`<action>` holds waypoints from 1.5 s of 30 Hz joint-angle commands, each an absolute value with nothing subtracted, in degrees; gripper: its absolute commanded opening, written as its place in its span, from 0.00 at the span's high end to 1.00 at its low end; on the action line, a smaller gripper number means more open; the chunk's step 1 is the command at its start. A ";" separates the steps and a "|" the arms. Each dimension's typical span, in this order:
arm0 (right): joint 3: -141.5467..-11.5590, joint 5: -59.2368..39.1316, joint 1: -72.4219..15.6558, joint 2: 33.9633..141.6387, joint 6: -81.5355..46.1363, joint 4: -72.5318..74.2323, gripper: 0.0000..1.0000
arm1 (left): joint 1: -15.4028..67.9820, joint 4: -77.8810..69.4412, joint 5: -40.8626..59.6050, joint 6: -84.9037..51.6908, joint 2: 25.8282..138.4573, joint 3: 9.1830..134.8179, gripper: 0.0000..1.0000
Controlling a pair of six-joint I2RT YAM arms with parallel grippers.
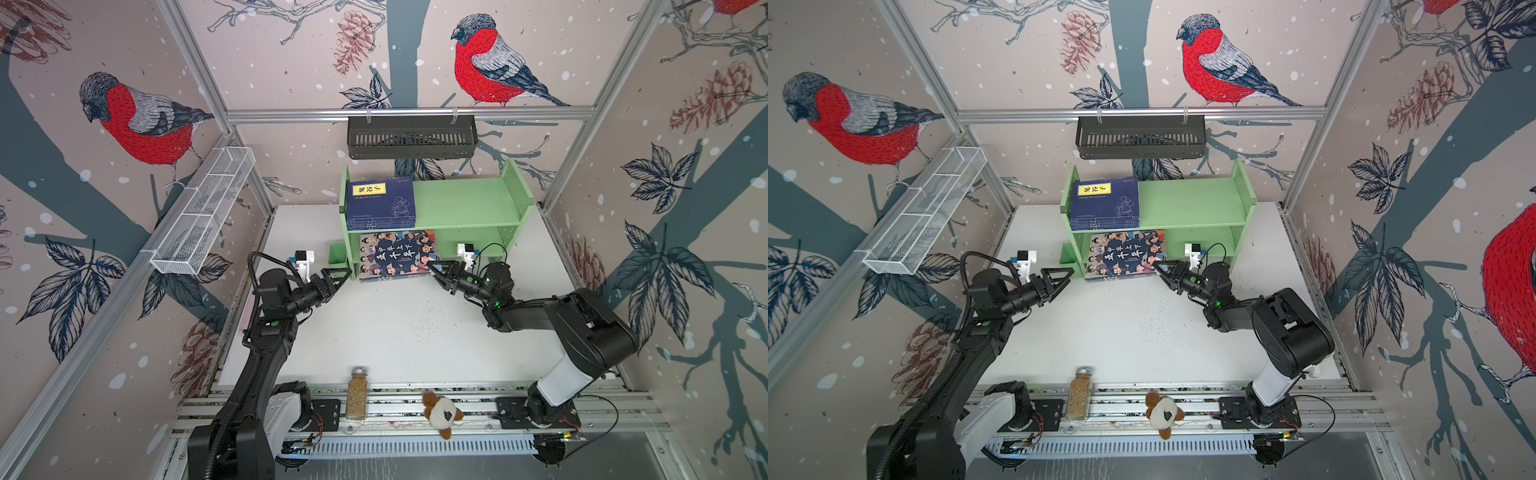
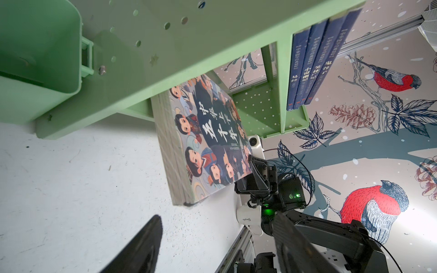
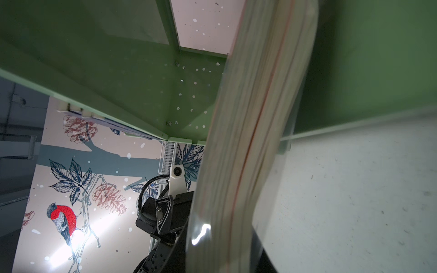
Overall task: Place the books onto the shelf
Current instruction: 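Slide the book farther into the lower shelf space with both grippers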
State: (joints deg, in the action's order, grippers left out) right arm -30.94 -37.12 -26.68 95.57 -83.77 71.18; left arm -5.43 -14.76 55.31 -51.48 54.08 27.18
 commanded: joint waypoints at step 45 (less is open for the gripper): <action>-38.26 -30.49 -28.06 102.45 -85.08 72.60 0.43 | -5.80 -12.52 51.40 -49.36 53.79 27.75 0.24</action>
State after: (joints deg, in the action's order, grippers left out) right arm -38.28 -31.55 -27.77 103.24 -85.47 69.82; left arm -5.67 -13.21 52.64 -50.61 53.67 27.07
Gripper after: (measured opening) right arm 0.570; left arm 0.764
